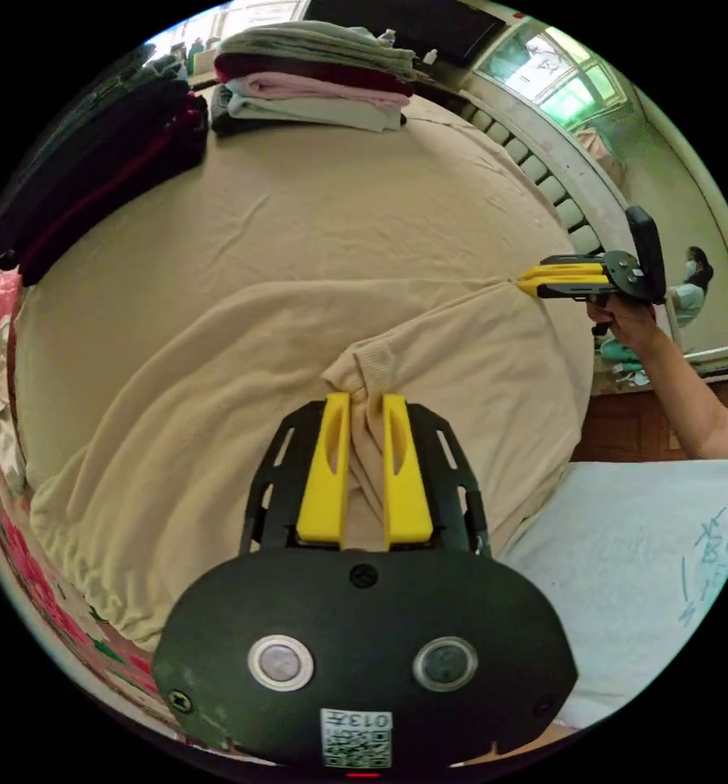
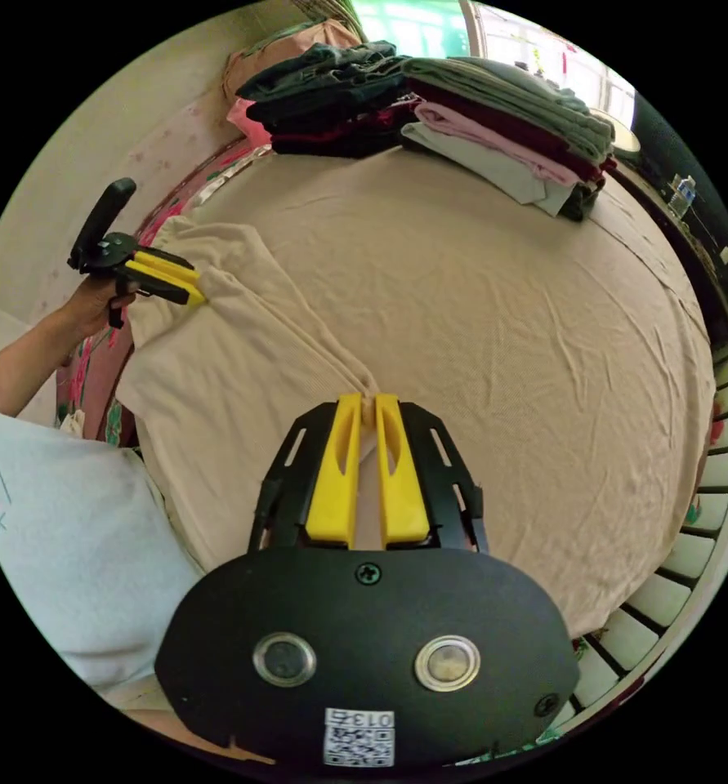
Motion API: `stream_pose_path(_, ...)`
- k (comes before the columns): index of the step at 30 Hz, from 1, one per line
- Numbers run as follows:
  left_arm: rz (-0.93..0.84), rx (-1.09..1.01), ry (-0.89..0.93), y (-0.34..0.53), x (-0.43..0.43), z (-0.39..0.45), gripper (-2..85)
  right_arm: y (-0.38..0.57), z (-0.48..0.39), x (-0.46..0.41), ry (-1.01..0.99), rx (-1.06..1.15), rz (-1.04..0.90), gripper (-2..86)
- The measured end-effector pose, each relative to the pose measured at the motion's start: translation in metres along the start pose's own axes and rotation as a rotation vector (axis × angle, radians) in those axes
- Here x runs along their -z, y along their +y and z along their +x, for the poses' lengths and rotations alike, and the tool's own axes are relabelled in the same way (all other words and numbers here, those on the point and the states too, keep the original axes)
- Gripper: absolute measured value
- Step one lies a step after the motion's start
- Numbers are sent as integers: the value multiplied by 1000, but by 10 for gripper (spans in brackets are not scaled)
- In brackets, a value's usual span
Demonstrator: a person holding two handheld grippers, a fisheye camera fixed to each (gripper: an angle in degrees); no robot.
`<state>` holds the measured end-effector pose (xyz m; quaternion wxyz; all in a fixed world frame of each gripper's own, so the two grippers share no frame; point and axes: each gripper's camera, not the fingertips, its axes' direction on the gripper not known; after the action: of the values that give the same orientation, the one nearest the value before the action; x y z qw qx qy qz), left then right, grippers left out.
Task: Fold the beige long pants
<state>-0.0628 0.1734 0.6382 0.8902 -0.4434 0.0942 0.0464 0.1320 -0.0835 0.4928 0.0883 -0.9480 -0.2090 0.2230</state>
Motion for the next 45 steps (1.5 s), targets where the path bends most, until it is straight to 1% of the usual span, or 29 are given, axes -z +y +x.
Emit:
stream_pose_path(2,67,-25,7,1,17,7,51,2,5,15,10,-11,19,33)
stream_pose_path(3,128,-48,-27,3,29,14,50,3,6,18,9,-16,30,33)
stream_pose_path(4,147,-79,-73,3,31,19,53,7,10,22,-6,-35,54,34)
stream_pose_path(6,100,-78,-85,0,16,13,61,11,22,16,-66,-98,70,37)
stream_pose_path(7,86,-49,-43,0,8,3,67,12,25,10,-83,-119,48,41)
stream_pose_path(8,100,-32,-31,3,10,-2,70,13,23,15,-72,-109,68,45)
stream_pose_path(10,198,3,-17,23,36,-14,86,17,14,37,-7,-87,145,53)
stream_pose_path(12,212,25,-32,43,55,-20,88,22,-6,61,52,-29,236,54)
stream_pose_path(14,177,17,-13,64,62,-19,89,20,-53,72,-7,162,283,64)
stream_pose_path(16,43,35,25,87,48,-9,99,12,-95,63,-106,291,259,74)
stream_pose_path(17,19,31,37,92,43,-4,101,6,-125,52,-176,371,244,77)
stream_pose_path(19,-59,13,40,107,22,17,104,0,-171,29,-223,507,208,80)
stream_pose_path(20,-70,10,25,110,17,22,101,-3,-201,12,-212,604,164,78)
stream_pose_path(22,-57,39,-29,114,5,26,86,-6,-236,-13,-163,710,119,67)
stream_pose_path(24,-52,92,-15,112,4,18,73,-10,-257,-40,-68,783,64,48)
stream_pose_path(25,-51,100,-4,111,5,15,64,-14,-264,-52,-22,793,27,37)
stream_pose_path(27,-56,74,-4,112,6,15,49,-20,-262,-48,-70,753,19,27)
stream_pose_path(29,-68,43,-9,117,6,17,36,-27,-236,-26,-278,571,67,21)
stream_pose_path(30,-95,46,-31,120,3,17,30,-29,-225,-20,-342,501,96,20)
stream_pose_path(31,-111,35,-36,124,0,18,28,-29,-208,-12,-434,378,164,19)
stream_pose_path(32,-98,37,-37,126,0,18,27,-27,-202,-8,-454,312,228,18)
stream_pose_path(33,-71,64,-30,131,3,17,27,-26,-204,-8,-429,312,250,18)
stream_pose_path(34,-59,111,-8,135,7,12,28,-26,-219,-15,-345,362,245,18)
stream_pose_path(35,-49,136,4,138,9,9,29,-28,-239,-31,-288,452,179,19)
stream_pose_path(37,18,192,-2,147,26,3,32,-29,-262,-58,-261,547,38,20)
stream_pose_path(38,30,187,-11,147,30,4,33,-28,-271,-59,-222,599,33,20)
stream_pose_path(42,84,76,-42,135,51,20,34,-29,-266,-21,-208,611,116,20)
stream_pose_path(44,110,-1,-19,122,52,32,33,-32,-249,6,-110,548,221,20)
stream_pose_path(45,111,-47,-9,113,48,41,31,-34,-244,9,-71,522,238,20)
